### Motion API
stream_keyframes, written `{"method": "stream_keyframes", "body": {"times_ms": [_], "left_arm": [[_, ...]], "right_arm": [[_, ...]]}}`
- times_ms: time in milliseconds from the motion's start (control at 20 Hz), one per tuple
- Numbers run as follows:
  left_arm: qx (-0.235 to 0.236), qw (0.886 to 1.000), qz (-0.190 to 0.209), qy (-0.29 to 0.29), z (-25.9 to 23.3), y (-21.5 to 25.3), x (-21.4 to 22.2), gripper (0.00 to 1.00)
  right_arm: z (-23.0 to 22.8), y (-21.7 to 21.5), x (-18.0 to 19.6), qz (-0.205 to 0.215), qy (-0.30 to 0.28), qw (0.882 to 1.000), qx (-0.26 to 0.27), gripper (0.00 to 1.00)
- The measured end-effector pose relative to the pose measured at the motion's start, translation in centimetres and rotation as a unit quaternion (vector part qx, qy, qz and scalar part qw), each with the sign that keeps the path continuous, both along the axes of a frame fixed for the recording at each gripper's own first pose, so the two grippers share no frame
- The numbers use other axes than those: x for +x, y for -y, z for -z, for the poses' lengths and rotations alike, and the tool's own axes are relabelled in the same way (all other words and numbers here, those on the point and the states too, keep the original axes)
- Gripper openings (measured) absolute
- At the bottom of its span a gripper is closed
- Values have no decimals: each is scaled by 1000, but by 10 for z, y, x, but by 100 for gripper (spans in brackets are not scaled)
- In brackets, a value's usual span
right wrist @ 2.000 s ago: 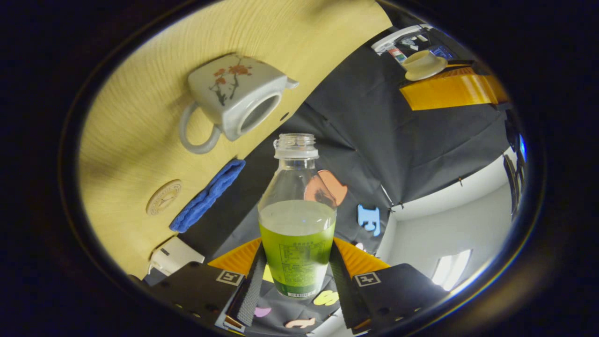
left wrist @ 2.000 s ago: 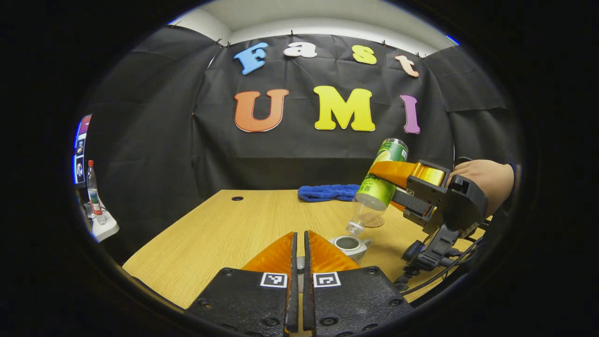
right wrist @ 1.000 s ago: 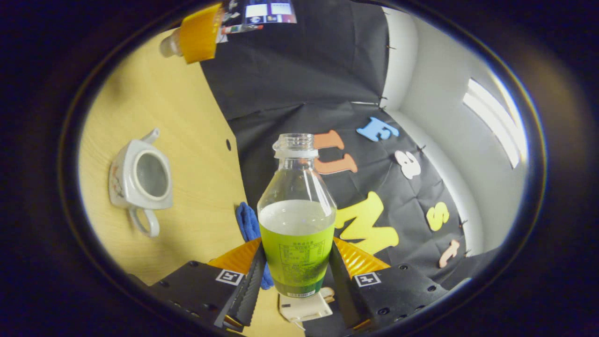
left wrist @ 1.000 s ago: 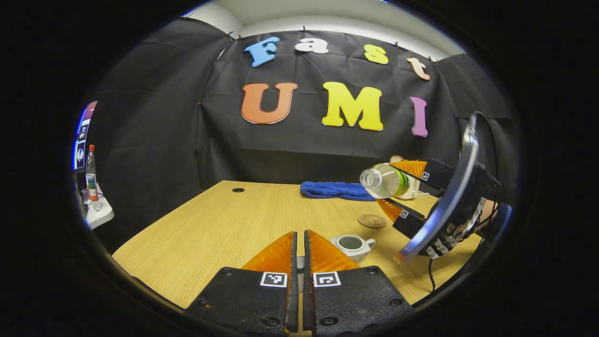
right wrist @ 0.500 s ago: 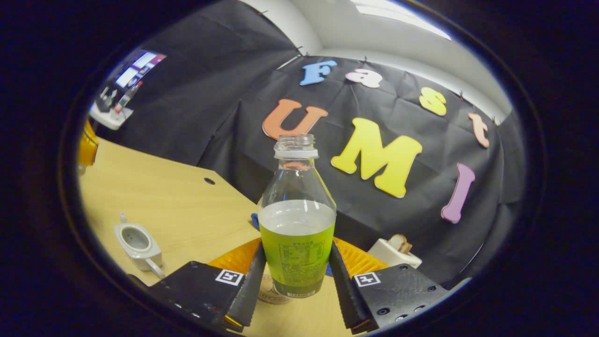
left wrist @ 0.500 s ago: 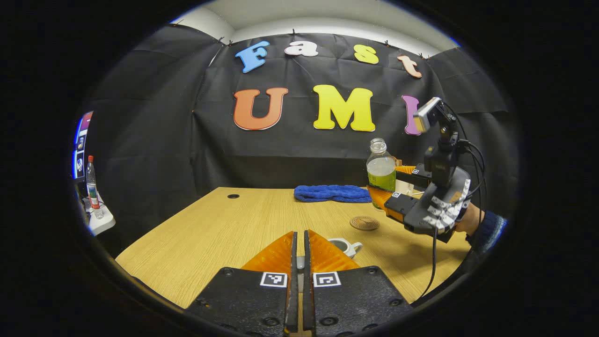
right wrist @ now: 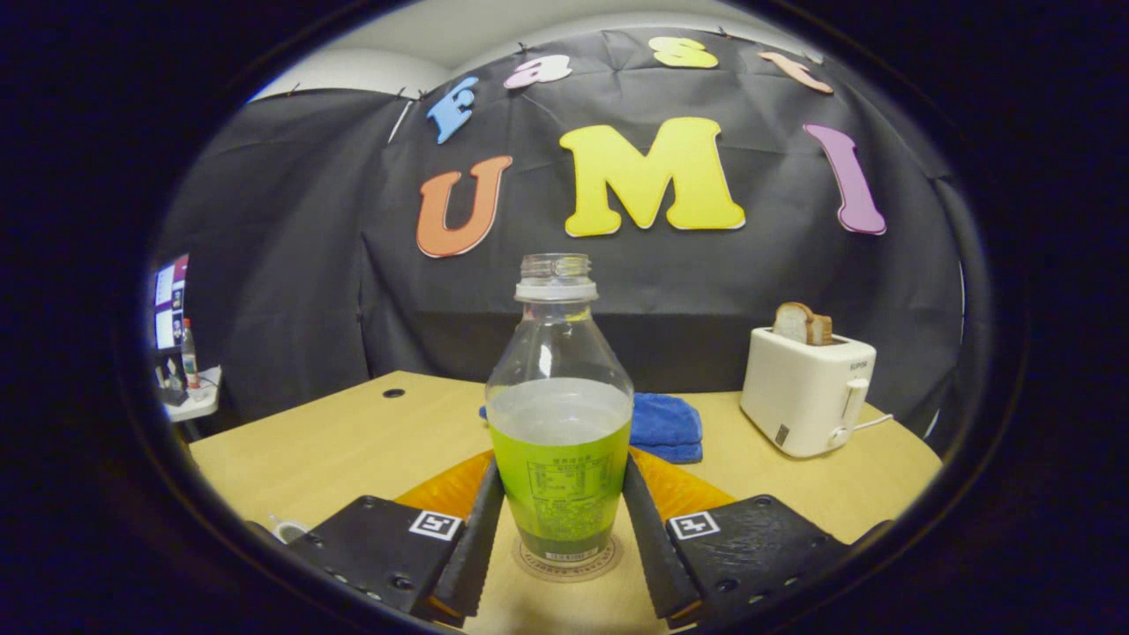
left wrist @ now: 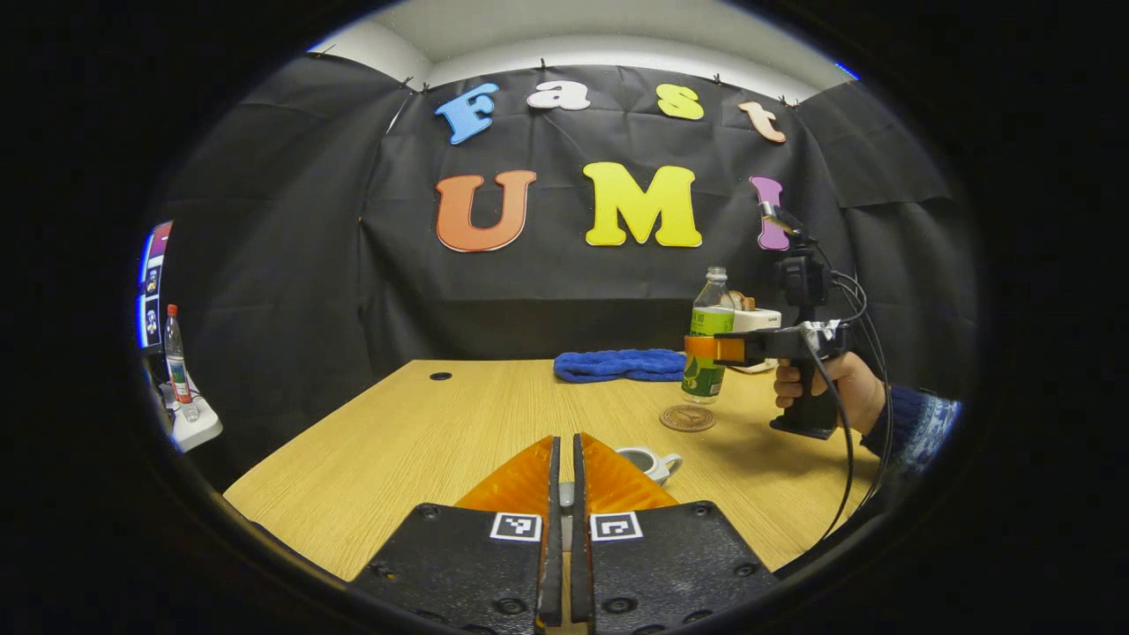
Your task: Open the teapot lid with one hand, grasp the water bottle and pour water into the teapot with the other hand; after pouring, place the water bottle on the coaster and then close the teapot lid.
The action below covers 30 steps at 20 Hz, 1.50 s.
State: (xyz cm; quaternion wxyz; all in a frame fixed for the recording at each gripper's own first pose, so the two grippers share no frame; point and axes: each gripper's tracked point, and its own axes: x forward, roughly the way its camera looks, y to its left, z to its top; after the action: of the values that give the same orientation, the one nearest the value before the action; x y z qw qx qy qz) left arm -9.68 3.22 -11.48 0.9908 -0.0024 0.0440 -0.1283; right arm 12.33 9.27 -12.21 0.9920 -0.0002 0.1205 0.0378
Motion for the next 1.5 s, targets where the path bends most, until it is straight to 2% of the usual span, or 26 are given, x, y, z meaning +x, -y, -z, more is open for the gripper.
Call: {"method": "stream_keyframes", "body": {"times_ms": [450, 600, 700, 800, 1100, 1250, 1500], "left_arm": [[1, 1000, 1, -8, 8, 0, 3, 6], [5, 1000, 6, -12, 11, 4, 4, 6], [6, 1000, 9, -13, 11, 8, 3, 6], [7, 1000, 12, -12, 10, 11, 3, 6], [2, 999, 32, 1, 0, 24, 3, 6], [-13, 999, 46, 7, -8, 37, 9, 6], [-14, 998, 54, 14, -12, 61, 24, 6]], "right_arm": [[31, -4, 10, -3, -42, 999, -12, 71], [29, -8, 9, -15, -36, 999, -8, 78], [23, -9, 2, -19, -28, 999, -1, 93], [17, -7, -3, -21, -24, 999, 5, 95], [-1, 8, -38, -17, 8, 1000, -25, 95], [0, 11, -59, -30, 9, 999, -13, 95], [-1, 34, -94, -21, 22, 1000, -2, 95]]}}
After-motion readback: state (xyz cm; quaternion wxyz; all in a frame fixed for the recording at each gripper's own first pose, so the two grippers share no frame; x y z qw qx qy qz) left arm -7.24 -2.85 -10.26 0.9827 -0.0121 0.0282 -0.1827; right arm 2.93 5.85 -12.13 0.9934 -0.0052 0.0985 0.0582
